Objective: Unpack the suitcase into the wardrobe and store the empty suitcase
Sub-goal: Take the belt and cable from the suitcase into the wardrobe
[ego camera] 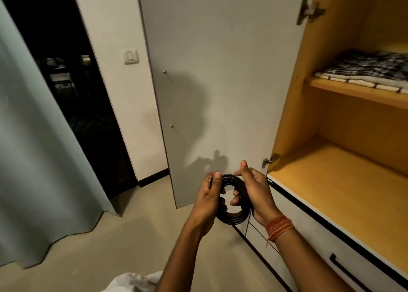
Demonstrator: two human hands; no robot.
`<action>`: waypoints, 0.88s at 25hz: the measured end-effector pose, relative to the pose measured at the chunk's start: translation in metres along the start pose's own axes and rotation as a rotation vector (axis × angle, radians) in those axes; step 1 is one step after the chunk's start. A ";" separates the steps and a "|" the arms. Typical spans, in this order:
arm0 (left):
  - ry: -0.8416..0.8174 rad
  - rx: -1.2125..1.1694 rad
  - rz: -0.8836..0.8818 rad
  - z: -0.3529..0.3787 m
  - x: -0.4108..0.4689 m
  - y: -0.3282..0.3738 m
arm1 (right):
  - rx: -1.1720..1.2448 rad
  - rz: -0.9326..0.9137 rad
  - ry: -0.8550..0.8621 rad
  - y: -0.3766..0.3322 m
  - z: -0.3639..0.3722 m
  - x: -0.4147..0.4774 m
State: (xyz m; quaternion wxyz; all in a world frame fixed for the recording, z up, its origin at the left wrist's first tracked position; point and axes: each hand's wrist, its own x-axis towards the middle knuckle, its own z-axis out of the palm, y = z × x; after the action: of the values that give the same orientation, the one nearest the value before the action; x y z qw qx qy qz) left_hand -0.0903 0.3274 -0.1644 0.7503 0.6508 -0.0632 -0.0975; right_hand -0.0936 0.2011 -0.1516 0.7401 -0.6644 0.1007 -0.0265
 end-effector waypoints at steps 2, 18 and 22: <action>0.040 0.039 0.018 0.018 0.009 -0.006 | -0.156 -0.069 -0.099 0.001 -0.025 -0.003; -0.564 0.255 -0.140 0.238 0.086 -0.107 | -0.101 -0.084 0.374 0.061 -0.261 0.015; -0.710 0.400 -0.261 0.291 0.104 -0.147 | -0.093 0.143 0.169 0.077 -0.340 0.017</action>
State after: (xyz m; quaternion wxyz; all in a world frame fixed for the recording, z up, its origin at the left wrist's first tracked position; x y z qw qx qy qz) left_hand -0.0630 0.0029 -0.2713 0.5224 0.7121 -0.2523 -0.3954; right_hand -0.1471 -0.1253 -0.2626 0.6972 -0.6847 0.2109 -0.0247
